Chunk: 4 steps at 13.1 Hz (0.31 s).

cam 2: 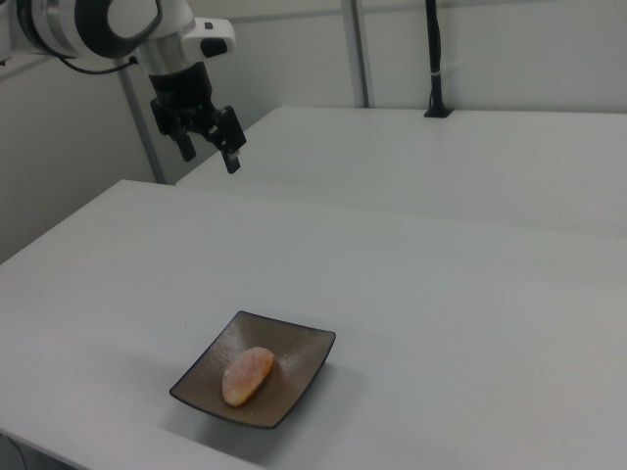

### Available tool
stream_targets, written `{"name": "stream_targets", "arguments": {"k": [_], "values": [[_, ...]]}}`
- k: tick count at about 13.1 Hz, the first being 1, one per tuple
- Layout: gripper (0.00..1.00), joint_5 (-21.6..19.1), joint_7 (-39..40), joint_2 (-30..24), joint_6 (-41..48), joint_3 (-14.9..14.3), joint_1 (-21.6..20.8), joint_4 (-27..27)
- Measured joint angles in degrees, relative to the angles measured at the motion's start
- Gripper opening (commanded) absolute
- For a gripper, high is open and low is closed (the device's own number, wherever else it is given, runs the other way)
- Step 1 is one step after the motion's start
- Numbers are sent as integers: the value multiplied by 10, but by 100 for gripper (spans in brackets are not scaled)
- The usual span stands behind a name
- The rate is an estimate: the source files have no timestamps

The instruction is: Bread is placed on a ceramic plate

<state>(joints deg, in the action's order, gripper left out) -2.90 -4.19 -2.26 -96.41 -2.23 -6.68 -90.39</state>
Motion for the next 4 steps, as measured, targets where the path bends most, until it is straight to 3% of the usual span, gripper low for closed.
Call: {"name": "stream_targets", "arguments": {"k": [4], "values": [[100, 5, 19, 1, -21, 0, 2, -17]]}}
